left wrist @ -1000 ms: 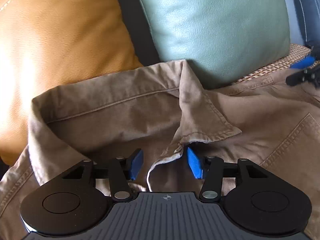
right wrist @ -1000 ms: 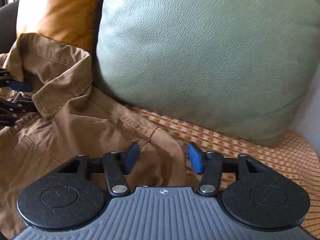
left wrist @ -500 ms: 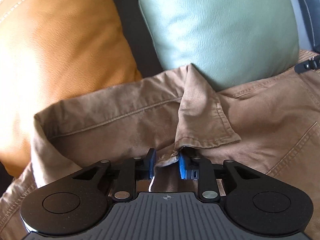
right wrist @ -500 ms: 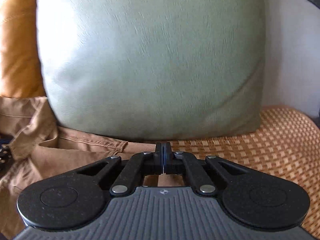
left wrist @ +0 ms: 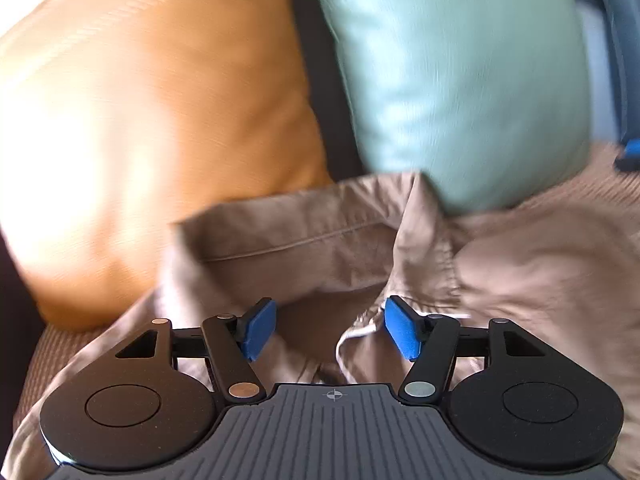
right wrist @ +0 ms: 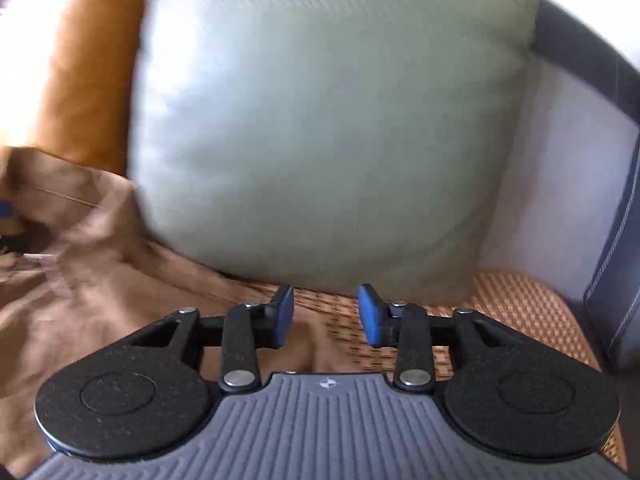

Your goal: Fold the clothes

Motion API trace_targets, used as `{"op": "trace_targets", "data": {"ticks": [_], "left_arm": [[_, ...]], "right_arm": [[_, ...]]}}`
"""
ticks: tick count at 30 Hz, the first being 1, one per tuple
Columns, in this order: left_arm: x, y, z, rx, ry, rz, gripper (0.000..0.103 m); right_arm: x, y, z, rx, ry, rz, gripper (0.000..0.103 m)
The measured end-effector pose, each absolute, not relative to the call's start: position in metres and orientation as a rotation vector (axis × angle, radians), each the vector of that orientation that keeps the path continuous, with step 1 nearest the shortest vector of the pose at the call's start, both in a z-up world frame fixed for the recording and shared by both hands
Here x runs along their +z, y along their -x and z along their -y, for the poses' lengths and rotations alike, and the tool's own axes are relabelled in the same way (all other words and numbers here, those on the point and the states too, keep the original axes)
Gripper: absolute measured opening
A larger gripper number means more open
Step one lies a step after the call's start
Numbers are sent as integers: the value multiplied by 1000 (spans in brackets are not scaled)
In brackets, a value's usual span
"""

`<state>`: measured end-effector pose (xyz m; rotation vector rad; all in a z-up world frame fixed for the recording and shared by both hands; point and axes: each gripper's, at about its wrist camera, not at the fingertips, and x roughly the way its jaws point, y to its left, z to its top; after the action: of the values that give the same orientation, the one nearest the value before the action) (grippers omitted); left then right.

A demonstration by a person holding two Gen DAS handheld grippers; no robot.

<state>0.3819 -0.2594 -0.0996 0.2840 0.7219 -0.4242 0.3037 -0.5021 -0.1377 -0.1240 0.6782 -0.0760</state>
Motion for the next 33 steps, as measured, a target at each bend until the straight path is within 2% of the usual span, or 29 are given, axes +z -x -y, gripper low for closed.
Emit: {"op": "trace_targets", "data": {"ticks": [5,9,11,15,22,26,27,28,29,30,31,32,33], "left_arm": [[-66,-339,202,-338,-303,-695,79],[-62,-329,152,-232,-347,-714,79],[-64,-330,131,-171,-385,-706,79],[-78,-348,101,-73,-468,-685,81],[-104,-377,78,-142,-507,-736,81],[-117,-385,76,-213,-530,-750,84],[-122,-388,77,-215,-548,-754,78],[-125,-391,77,-226,-557,-766,68],[-128,-394,77,-239,-564,-780,39],[-133,-398,78,-240,-557,-791,19],[-132,-399,78,-221,-549,-782,18],[-129,-402,76,-187,-533,-755,17],[-125,-406,74,-151,-515,-726,17]], "right_arm": [[-97,-279,448,137,79,-665,48],[-99,-292,392,256,100,-687,53],[-101,-298,364,315,111,-697,60],[-103,-311,308,434,132,-716,63],[-157,-358,257,498,162,-764,72],[-188,-386,246,506,204,-794,73],[-194,-391,246,503,209,-802,73],[-199,-396,245,499,213,-810,72],[-203,-401,245,496,214,-814,65],[-199,-402,248,493,198,-803,52],[-194,-403,251,490,182,-792,28],[-190,-403,254,488,167,-781,21],[-185,-404,258,485,151,-770,19]]}}
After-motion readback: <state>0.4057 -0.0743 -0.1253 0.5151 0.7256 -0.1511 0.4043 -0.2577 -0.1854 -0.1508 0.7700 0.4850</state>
